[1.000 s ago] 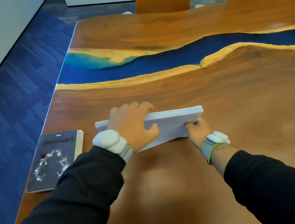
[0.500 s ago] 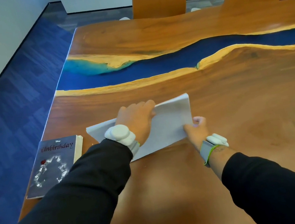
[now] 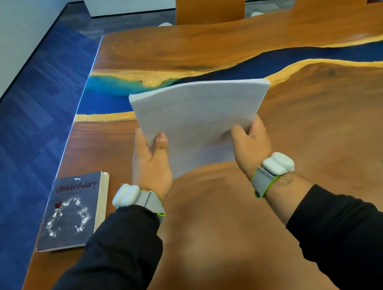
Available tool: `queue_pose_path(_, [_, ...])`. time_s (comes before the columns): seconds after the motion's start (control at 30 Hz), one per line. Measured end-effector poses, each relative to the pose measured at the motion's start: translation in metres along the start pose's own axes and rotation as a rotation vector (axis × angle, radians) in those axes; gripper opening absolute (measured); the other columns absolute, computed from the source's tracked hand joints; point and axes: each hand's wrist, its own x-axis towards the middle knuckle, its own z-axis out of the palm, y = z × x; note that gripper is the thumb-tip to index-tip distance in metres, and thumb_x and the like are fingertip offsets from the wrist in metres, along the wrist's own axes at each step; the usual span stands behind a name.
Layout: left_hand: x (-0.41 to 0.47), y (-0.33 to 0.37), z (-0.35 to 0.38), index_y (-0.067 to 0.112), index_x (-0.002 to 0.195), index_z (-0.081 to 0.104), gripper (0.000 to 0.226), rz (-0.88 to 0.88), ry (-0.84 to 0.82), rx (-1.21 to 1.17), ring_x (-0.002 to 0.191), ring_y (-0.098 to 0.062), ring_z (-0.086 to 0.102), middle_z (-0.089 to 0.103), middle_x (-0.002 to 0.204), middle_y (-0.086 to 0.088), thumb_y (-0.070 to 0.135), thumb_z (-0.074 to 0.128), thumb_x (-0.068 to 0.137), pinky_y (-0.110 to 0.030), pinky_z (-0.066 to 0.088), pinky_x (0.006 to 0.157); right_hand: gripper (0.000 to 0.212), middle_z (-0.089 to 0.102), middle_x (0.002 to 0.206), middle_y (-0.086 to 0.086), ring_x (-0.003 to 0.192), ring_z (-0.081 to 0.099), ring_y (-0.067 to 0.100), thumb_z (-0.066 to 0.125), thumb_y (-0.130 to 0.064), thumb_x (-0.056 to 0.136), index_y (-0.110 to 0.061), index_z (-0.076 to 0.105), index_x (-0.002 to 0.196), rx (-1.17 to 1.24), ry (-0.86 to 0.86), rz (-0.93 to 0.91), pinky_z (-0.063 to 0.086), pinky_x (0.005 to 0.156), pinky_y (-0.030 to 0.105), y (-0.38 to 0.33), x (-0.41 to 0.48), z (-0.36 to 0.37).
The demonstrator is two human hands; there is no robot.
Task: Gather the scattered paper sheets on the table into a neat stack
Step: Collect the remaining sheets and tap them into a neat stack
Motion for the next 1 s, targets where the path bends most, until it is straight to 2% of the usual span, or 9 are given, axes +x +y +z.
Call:
queue_pose_path(0.1, [-0.015, -0.026, 0.002, 0.035, 0.121, 0.05, 0.02, -0.142, 0.027, 0.04, 0.097, 0.004, 0.063, 0.067, 0.104, 0.025, 0.034, 0.048, 0.101, -0.022, 0.048, 0.082, 0.038, 0.066, 0.099, -0.024, 0.089, 0.062, -0.007, 0.05, -0.011, 0.087, -0.043, 0.055, 0.108, -0.068, -0.078, 0.057, 0.045, 0.065, 0.003, 0.015, -0.009, 0.002])
queue_pose_path(0.23, [-0.029, -0.051, 0.001, 0.027, 0.132, 0.047, 0.029, -0.335, -0.031, 0.08, 0.118, -0.024, 0.059, 0.064, 0.116, 0.008, 0.022, 0.041, 0.105, -0.036, 0.047, 0.099, 0.023, 0.06, 0.11, 0.021, 0.094, 0.06, 0.033, 0.045, -0.012, 0.09, -0.017, 0.047, 0.113, -0.258, -0.248, 0.216, 0.052, 0.076, 0.036, 0.046, -0.022, 0.005])
queue_pose_path(0.33, [-0.027, -0.045, 0.003, 0.041, 0.127, 0.046, 0.032, -0.288, -0.026, 0.059, 0.111, -0.015, 0.06, 0.062, 0.11, 0.022, 0.022, 0.041, 0.102, -0.028, 0.047, 0.092, 0.02, 0.058, 0.102, 0.024, 0.073, 0.052, 0.02, 0.042, -0.017, 0.087, -0.018, 0.044, 0.106, -0.268, -0.193, 0.169, 0.044, 0.066, 0.036, 0.045, -0.02, 0.008])
queue_pose_path(0.47, [-0.027, -0.043, 0.002, 0.043, 0.13, 0.044, 0.034, -0.259, -0.029, 0.088, 0.109, -0.009, 0.06, 0.063, 0.117, 0.022, 0.022, 0.039, 0.103, -0.032, 0.046, 0.098, 0.029, 0.057, 0.086, -0.015, 0.072, 0.053, -0.005, 0.046, -0.018, 0.089, -0.024, 0.042, 0.116, -0.238, -0.152, 0.176, 0.042, 0.068, 0.025, 0.047, -0.017, 0.005])
queue_pose_path(0.6, [-0.028, -0.055, 0.003, 0.019, 0.156, 0.027, 0.05, -0.379, -0.068, 0.179, 0.132, -0.029, 0.05, 0.052, 0.147, -0.006, 0.023, 0.035, 0.107, -0.045, 0.039, 0.115, 0.026, 0.062, 0.11, 0.019, 0.087, 0.061, 0.032, 0.044, -0.014, 0.093, -0.019, 0.042, 0.119, -0.318, -0.331, 0.255, 0.051, 0.077, 0.041, 0.053, -0.026, -0.003])
queue_pose_path(0.67, [-0.028, -0.056, 0.006, 0.018, 0.146, 0.038, 0.04, -0.337, -0.059, 0.212, 0.116, -0.028, 0.058, 0.061, 0.131, -0.006, 0.02, 0.035, 0.106, -0.042, 0.046, 0.104, 0.032, 0.062, 0.117, 0.015, 0.102, 0.06, 0.032, 0.045, -0.011, 0.096, -0.016, 0.042, 0.128, -0.317, -0.332, 0.233, 0.05, 0.09, 0.041, 0.054, -0.025, -0.01])
queue_pose_path(0.77, [-0.031, -0.05, 0.02, 0.018, 0.113, 0.043, 0.015, -0.281, -0.076, 0.258, 0.076, -0.02, 0.054, 0.058, 0.089, 0.006, 0.013, 0.035, 0.102, -0.029, 0.044, 0.065, 0.031, 0.061, 0.113, 0.011, 0.097, 0.06, 0.027, 0.047, -0.011, 0.097, -0.015, 0.043, 0.128, -0.36, -0.327, 0.244, 0.051, 0.087, 0.036, 0.057, -0.02, -0.031])
queue_pose_path(0.9, [-0.04, -0.048, 0.053, 0.018, 0.112, 0.042, 0.015, -0.38, -0.202, 0.368, 0.075, -0.022, 0.055, 0.057, 0.089, 0.0, 0.014, 0.036, 0.1, -0.029, 0.042, 0.059, 0.023, 0.061, 0.095, 0.001, 0.071, 0.056, 0.011, 0.051, -0.018, 0.096, -0.016, 0.047, 0.119, -0.508, -0.36, 0.355, 0.045, 0.058, 0.023, 0.07, -0.009, -0.073])
queue_pose_path(1.0, [-0.056, -0.049, 0.096, 0.016, 0.114, 0.046, 0.016, -0.471, -0.255, 0.434, 0.074, -0.02, 0.055, 0.059, 0.092, -0.003, 0.016, 0.039, 0.1, -0.029, 0.038, 0.056, 0.019, 0.062, 0.092, 0.014, 0.07, 0.056, 0.021, 0.054, -0.017, 0.093, -0.011, 0.051, 0.11, -0.625, -0.356, 0.453, 0.049, 0.061, 0.034, 0.084, -0.001, -0.117])
